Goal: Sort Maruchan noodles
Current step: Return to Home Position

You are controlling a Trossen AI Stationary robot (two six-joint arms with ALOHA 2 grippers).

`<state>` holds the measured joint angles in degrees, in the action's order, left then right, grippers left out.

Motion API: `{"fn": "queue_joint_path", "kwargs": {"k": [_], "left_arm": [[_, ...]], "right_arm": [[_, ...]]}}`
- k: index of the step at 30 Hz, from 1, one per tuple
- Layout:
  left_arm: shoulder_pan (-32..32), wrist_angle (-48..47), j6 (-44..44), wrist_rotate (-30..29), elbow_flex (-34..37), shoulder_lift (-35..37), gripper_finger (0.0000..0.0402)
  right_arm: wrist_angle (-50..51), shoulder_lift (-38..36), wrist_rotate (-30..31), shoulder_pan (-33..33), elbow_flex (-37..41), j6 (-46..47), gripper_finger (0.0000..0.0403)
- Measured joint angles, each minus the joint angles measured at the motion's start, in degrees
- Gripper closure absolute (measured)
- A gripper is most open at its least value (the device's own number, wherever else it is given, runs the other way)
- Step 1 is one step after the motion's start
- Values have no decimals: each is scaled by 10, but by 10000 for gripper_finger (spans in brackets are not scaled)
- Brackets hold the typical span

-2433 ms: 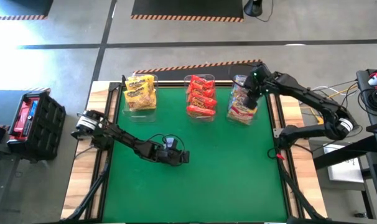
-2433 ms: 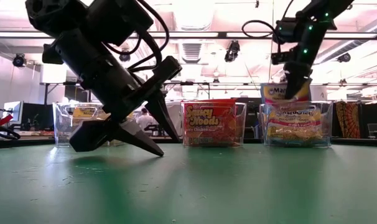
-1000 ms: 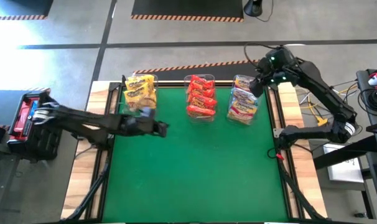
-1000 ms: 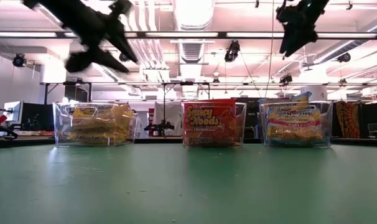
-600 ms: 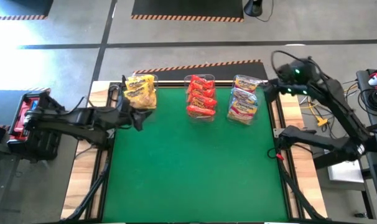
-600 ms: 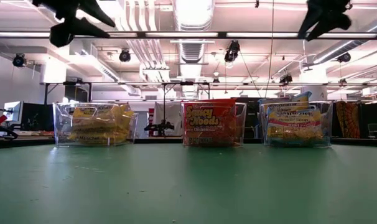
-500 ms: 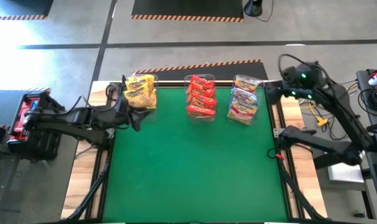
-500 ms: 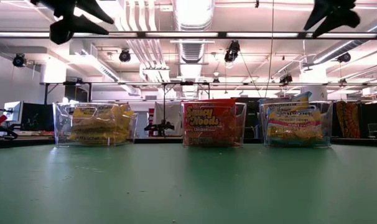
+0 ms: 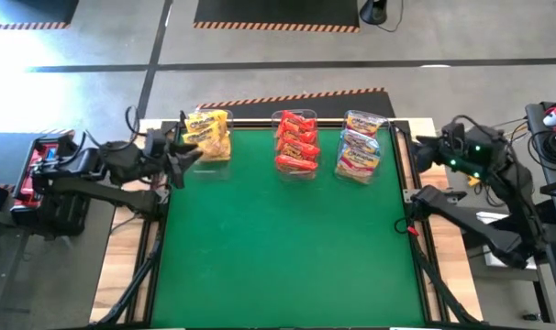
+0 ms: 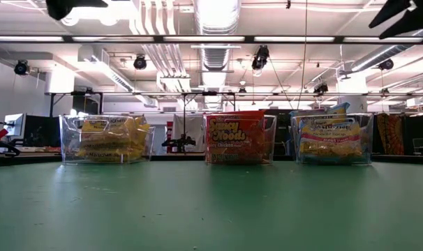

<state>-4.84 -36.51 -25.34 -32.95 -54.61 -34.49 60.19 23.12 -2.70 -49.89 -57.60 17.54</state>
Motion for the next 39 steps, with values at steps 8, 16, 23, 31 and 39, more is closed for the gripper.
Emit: {"fn": "queue_joint_path", "kwargs": {"k": [8, 16, 23, 31, 39], "left_arm": [[0, -6, 23, -41, -16, 1, 267], [0, -5, 18, -67, -16, -4, 267], [0, -5, -6, -67, -16, -3, 267], [0, -4, -31, -70, -16, -4, 267], [0, -5, -37, -70, -15, -4, 267]], "right_arm": [[-62, -107, 4, 0, 120, 64, 195], [-193, -179, -3, 0, 258, 108, 195], [-320, -190, -36, 0, 362, 143, 195], [-401, -189, -33, 0, 435, 164, 195], [-399, -189, -17, 0, 475, 156, 195]]}}
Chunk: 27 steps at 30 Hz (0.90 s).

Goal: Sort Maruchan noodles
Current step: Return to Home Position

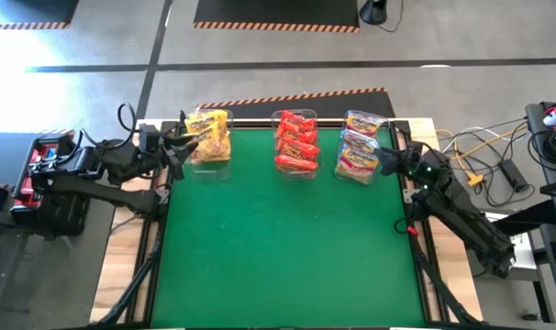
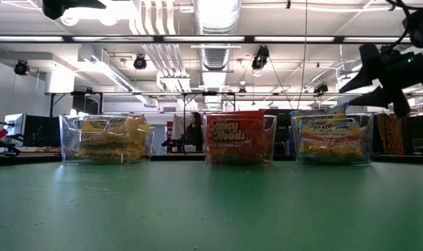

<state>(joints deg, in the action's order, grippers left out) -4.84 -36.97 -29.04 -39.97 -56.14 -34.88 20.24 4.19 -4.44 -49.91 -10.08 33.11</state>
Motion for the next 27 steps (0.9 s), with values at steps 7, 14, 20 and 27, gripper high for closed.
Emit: {"fn": "queue_joint_path", "kwargs": {"k": [7, 14, 20, 27], "left_arm": [[0, -1, -17, 0, 0, 0, 267], [0, -12, 6, 0, 0, 0, 267], [0, -21, 30, 0, 0, 0, 267], [0, -105, 30, 9, 9, -1, 267]], "right_arm": [[0, 0, 15, 0, 33, -8, 195], [-18, 4, 35, 0, 35, -33, 195], [-21, 7, 159, 0, 38, -45, 195], [-19, 12, 254, 0, 38, -44, 195]]}}
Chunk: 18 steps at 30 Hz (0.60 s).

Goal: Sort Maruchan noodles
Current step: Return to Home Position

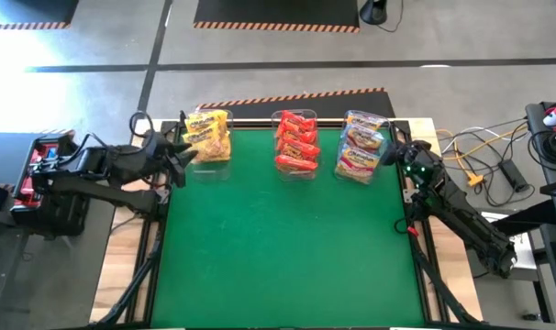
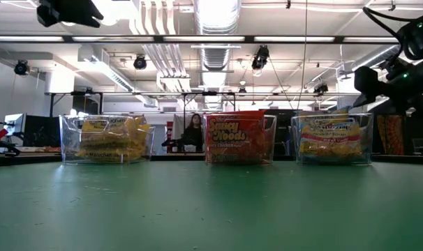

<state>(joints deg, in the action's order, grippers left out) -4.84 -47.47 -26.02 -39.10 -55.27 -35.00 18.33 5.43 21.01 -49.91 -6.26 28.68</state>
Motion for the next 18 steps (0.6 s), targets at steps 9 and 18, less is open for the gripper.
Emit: {"fn": "queue_joint_path", "kwargs": {"k": [9, 18], "left_arm": [[0, 117, 11, -77, 116, 1, 267], [1, 324, 88, -83, 270, 3, 267]], "right_arm": [[0, 0, 0, 0, 0, 28, 195], [0, 0, 0, 0, 1, 28, 195]]}}
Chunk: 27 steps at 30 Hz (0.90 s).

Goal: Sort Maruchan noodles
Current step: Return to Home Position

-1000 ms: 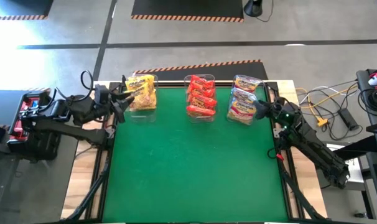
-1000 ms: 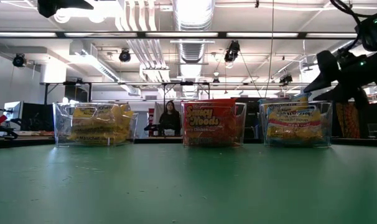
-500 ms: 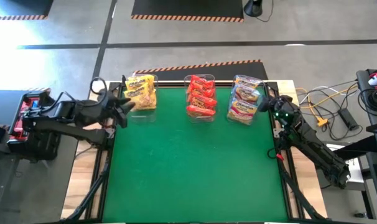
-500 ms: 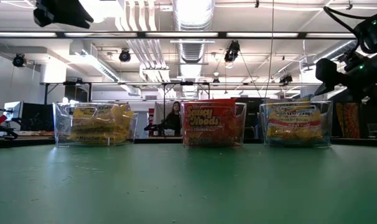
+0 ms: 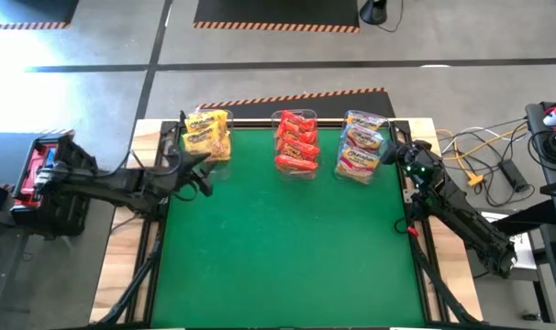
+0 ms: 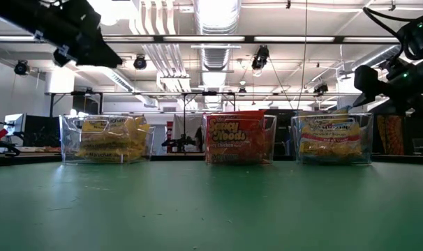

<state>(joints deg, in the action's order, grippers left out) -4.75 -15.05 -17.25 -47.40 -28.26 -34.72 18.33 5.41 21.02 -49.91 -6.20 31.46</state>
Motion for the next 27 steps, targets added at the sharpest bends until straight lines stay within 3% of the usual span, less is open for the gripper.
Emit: {"fn": "queue_joint_path", "kwargs": {"k": [13, 27], "left_arm": [[0, 57, -166, 0, 148, 19, 267], [0, 95, -185, -1, 229, 99, 267]], "right_arm": [[0, 0, 0, 0, 0, 0, 195], [-3, 0, 0, 0, 1, 0, 195]]}}
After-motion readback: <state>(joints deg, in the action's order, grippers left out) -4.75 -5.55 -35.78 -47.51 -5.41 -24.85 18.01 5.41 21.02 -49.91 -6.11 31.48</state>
